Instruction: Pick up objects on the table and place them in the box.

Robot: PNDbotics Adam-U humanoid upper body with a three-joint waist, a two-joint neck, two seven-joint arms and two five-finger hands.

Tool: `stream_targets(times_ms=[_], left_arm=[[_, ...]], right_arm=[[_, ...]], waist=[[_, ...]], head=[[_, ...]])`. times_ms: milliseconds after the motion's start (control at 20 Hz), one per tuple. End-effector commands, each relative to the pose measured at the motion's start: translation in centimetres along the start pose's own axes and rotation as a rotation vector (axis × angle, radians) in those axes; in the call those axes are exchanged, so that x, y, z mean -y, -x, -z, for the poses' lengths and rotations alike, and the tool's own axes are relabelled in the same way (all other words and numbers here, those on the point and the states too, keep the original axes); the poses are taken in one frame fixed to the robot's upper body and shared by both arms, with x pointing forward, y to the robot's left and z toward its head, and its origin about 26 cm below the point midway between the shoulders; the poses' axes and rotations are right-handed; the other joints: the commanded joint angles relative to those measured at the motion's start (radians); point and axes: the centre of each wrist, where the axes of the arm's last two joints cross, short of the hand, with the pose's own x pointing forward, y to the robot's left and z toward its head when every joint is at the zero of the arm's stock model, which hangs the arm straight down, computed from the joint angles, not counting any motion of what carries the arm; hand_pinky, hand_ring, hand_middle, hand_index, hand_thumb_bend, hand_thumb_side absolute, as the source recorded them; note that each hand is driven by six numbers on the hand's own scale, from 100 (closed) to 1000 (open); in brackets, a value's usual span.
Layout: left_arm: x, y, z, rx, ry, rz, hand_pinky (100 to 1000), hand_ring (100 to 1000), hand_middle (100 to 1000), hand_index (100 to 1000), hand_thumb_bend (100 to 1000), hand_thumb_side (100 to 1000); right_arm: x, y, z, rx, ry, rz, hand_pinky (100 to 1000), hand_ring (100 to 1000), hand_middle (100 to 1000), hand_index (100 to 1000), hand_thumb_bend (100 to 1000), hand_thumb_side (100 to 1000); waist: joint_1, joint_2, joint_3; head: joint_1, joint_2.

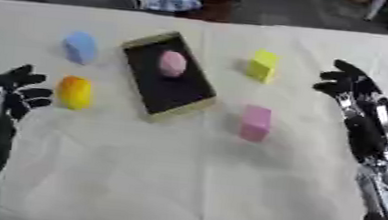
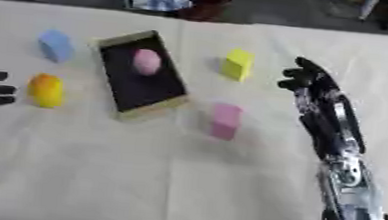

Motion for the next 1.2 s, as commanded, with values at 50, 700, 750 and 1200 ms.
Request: stream_targets(times_ms=[50, 700, 750, 1200], left_arm=[[-0.3, -0.7, 0.2, 0.023, 0.006, 0.014, 749, 726, 745, 890, 100, 922], [-1.5, -1.4, 0.4, 0.039, 0.024, 0.11, 757, 744, 764, 892, 100, 858], [-2.1, -1.6, 0.6, 0.044, 0.037, 0.147, 761, 750, 771, 899, 100, 820], [-6.5, -3.9, 3.9, 0.029, 0.245, 0.52, 780, 773, 800, 886, 100, 507]], right_arm=[[0.3, -0.8, 0.5, 0.031, -0.007, -0.015, 840, 691, 693, 871, 100, 592], [0.4, -0.8, 0.4, 0.028, -0.011, -0.018, 841, 692, 694, 871, 100, 592], [0.4, -0.7, 0.4, 0.027, -0.012, -0.019, 841, 692, 694, 871, 100, 593], [0.6, -0.6, 0.2, 0.013, -0.019, -0.032, 841, 692, 694, 871, 100, 594]], waist=[[0.009, -0.028, -0.002], [0.011, -0.029, -0.001], [0.013, -0.03, -0.001], [0.029, -0.038, 0.001]], head=[[0.001, 0.0], [0.001, 0.0], [0.001, 0.0], [-0.005, 0.003]])
